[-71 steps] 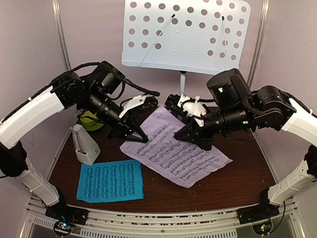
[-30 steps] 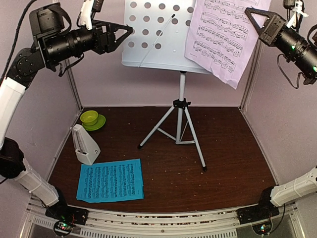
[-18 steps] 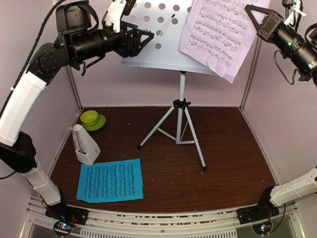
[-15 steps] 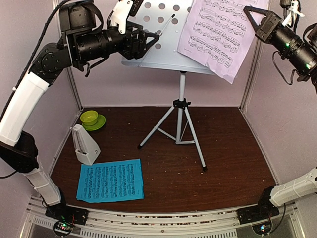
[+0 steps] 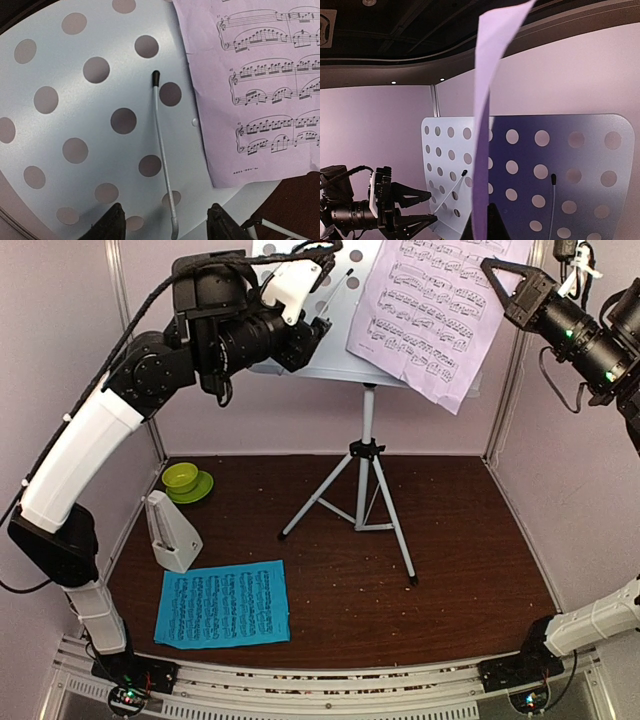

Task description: Set up the instrument practice props

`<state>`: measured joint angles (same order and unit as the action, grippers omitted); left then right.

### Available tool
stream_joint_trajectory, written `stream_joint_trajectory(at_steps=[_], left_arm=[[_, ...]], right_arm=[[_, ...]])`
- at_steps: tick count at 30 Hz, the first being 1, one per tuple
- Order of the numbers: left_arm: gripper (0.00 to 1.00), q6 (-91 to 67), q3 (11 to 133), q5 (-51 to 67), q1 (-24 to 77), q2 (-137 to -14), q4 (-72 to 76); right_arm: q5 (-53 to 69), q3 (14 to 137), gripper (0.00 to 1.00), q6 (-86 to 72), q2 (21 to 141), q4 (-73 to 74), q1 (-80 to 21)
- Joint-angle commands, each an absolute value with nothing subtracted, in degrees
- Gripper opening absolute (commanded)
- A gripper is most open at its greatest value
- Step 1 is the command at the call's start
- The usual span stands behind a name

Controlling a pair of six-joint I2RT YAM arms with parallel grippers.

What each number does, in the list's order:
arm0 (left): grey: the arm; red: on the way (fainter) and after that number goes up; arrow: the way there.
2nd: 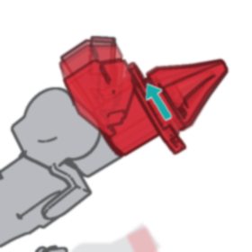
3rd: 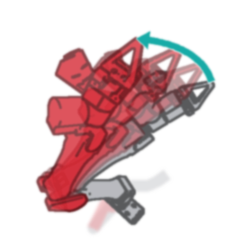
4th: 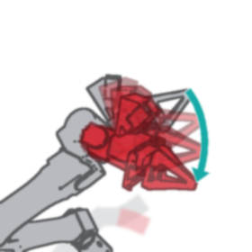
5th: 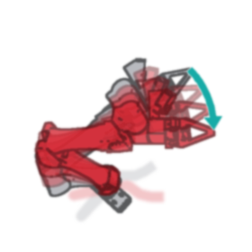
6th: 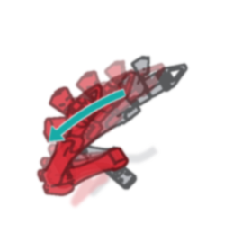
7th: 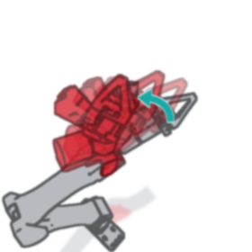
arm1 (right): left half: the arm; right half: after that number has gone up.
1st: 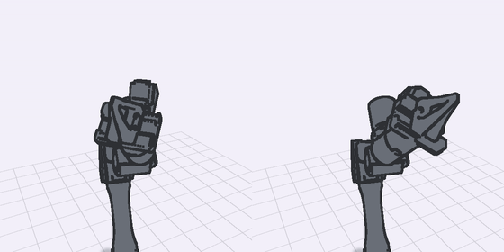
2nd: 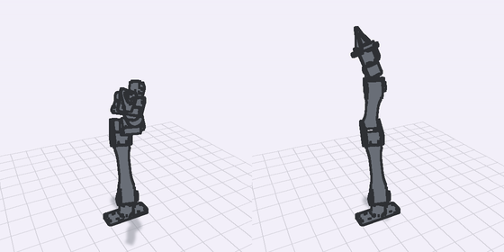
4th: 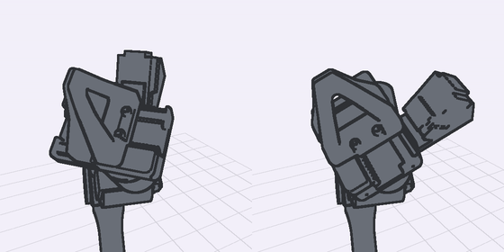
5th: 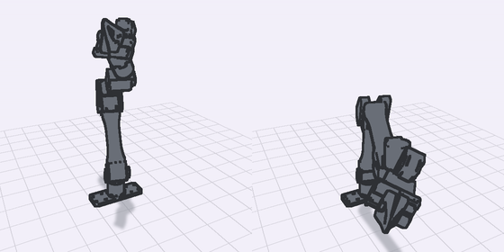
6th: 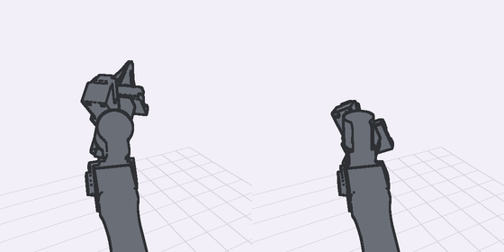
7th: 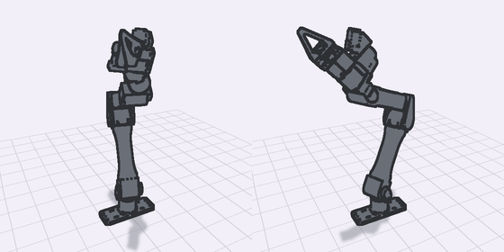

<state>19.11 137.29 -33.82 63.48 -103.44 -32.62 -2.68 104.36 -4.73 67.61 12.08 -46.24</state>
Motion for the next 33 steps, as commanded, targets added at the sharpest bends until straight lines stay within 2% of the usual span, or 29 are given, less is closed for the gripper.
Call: stream_joint_trajectory(at_steps=[1,8,17,22,24,28,33], left_arm=[[0.56,21.5,139.8,-38.4,63.7,-104.9,-25.9],[0.51,23.1,142.1,-39.4,63.7,-107.5,-25.5],[0.19,26.6,141.9,-44.8,63.8,-107.4,-20.3],[0.09,28.2,140.5,-43.4,63.7,-107.1,-16.3],[0.09,28.7,140.4,-43.4,63.7,-107.2,-15.7],[0.29,26.4,139.8,-41.5,63.8,-106.5,-16.7],[0.35,24.3,135.4,-37.1,63.9,-104.1,-15.3]], right_arm=[[-1.8,104.3,0.00,-5.7,67.9,10.3,-45.9],[-1.1,103.6,0.00,-6.0,67.6,9.5,-45.8],[-0.5,103.2,0.00,-6.4,67.7,9.7,-45.8],[-0.2,102.9,0.00,-6.5,67.9,9.0,-45.8],[-0.3,102.8,0.00,-6.5,67.9,8.8,-45.8],[-0.3,102.6,0.00,-6.0,67.9,8.8,-45.8],[-0.1,102.5,0.00,-5.8,67.8,8.5,-45.6]])
